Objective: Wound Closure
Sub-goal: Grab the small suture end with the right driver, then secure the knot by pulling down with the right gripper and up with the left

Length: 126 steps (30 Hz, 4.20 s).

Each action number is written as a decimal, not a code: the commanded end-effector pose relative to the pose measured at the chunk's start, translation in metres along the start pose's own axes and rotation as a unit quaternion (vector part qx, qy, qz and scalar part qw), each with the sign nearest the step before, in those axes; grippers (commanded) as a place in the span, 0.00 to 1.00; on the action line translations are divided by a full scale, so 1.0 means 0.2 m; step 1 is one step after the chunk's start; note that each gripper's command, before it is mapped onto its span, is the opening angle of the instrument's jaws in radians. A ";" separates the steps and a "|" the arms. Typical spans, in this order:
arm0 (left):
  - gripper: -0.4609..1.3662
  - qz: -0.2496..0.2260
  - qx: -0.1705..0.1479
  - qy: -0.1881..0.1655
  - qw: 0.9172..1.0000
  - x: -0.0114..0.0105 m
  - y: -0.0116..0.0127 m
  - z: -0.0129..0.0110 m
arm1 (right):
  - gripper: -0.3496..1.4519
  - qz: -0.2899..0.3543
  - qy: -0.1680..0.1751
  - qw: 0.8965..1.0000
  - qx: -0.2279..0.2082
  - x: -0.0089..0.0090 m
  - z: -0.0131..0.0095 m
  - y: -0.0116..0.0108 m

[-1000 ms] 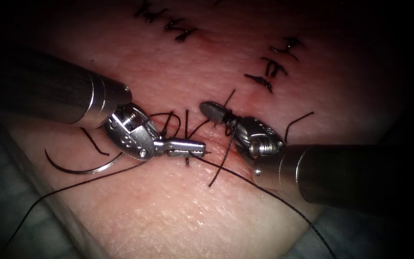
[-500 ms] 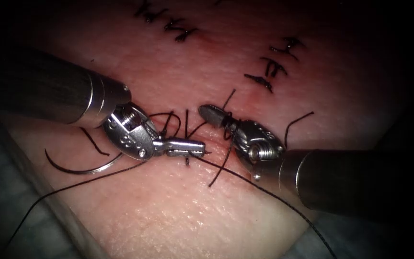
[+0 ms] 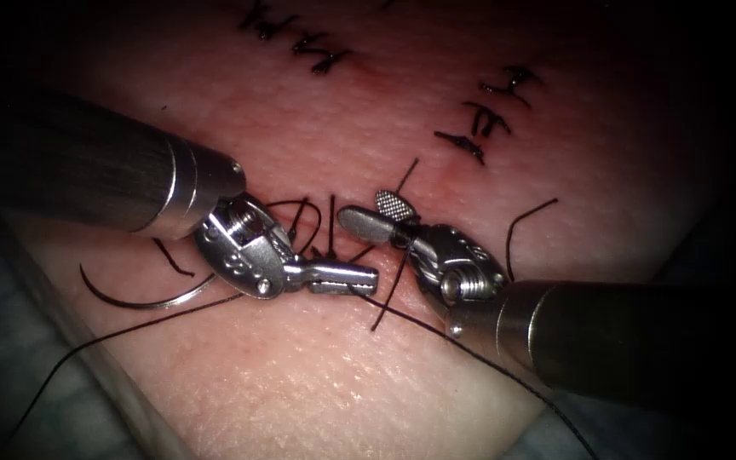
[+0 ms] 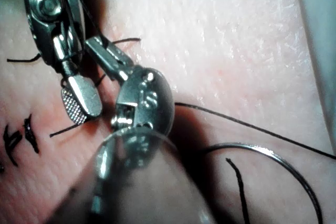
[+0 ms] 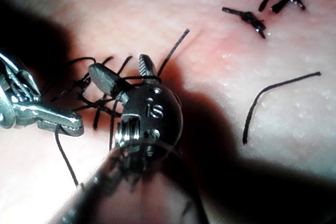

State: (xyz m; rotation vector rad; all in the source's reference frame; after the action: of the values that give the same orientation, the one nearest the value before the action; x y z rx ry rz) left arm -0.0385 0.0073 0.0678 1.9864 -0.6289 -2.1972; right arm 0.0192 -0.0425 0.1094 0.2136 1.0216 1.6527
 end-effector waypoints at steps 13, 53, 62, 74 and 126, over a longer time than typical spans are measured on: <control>0.06 -0.003 -0.004 0.005 1.000 -0.003 -0.003 0.004 | 0.81 0.008 0.019 0.999 -0.035 0.002 -0.009 0.008; 0.06 -0.004 -0.018 0.014 1.000 -0.007 -0.005 0.026 | 0.77 0.054 0.047 0.996 -0.059 0.009 0.020 0.036; 0.06 -0.007 -0.019 0.016 1.000 -0.006 -0.004 0.027 | 0.68 0.053 0.046 0.996 -0.059 0.009 0.023 0.036; 0.06 -0.007 -0.019 0.016 1.000 -0.006 -0.004 0.026 | 0.00 0.074 0.054 0.994 -0.065 0.011 0.023 0.033; 0.06 -0.043 0.001 -0.022 0.999 -0.038 -0.057 0.012 | 0.00 -0.048 0.024 0.998 0.021 -0.024 -0.041 -0.028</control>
State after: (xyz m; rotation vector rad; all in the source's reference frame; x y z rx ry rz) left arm -0.0378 0.0214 0.0710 2.0110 -0.5718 -2.2988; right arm 0.0199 -0.0509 0.1020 0.1525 1.0910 1.5555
